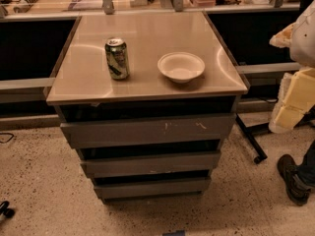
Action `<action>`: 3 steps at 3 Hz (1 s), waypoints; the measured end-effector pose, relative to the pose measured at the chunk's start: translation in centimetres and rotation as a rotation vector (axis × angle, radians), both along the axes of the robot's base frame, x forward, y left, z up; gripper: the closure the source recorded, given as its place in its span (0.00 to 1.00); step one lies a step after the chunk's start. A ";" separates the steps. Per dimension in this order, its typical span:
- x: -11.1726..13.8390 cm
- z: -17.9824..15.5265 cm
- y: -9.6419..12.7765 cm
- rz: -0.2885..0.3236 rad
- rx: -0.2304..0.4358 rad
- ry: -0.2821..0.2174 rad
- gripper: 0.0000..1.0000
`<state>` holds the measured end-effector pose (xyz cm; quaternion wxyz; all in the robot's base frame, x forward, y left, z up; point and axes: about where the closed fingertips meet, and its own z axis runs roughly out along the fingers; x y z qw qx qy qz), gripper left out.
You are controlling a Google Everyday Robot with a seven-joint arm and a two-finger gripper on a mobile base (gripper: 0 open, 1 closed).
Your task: Open top drawer
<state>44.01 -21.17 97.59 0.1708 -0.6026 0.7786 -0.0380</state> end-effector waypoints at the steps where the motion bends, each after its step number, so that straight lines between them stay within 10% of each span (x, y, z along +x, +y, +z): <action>1: 0.1 -1.8 2.9 0.044 0.037 -0.019 0.00; 3: 0.5 -9.3 9.9 0.174 0.083 0.019 0.00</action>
Offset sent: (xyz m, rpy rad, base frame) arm 0.0107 0.1084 -0.1055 0.1185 0.0162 0.1854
